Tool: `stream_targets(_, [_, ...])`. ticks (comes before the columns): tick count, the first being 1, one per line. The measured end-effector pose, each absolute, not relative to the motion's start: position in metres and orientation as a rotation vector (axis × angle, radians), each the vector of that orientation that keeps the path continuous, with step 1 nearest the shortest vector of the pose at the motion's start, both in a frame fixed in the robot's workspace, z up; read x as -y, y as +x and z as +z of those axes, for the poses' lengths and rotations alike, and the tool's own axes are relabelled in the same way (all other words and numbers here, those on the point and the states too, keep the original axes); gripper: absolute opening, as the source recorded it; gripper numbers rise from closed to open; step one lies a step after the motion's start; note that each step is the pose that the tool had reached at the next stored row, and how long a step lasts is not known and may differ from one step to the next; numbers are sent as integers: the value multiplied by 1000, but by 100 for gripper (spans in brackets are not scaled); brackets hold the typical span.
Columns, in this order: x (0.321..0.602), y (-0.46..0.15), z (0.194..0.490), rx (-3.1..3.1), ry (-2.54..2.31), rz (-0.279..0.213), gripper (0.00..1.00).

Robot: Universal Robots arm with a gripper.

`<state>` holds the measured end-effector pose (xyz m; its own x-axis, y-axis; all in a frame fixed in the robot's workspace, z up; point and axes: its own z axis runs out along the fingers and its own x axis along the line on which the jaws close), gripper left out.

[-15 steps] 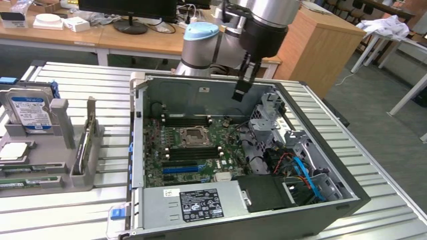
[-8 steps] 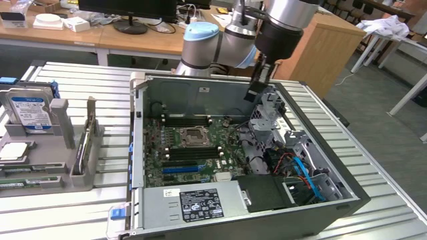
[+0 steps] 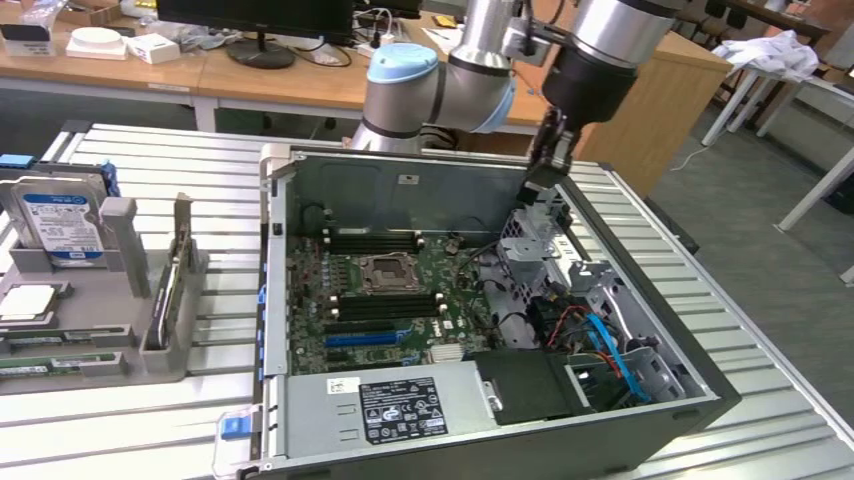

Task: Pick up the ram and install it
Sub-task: 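Pick up the ram and move it above insertion slot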

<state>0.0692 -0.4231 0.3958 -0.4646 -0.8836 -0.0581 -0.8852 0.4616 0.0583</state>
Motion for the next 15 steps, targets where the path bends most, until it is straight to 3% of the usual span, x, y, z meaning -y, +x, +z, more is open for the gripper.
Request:
stream_targets(6, [423,93,396,-2678,-1620,135,10])
stream_targets(15, [423,76,396,-2674,-1618,131,10])
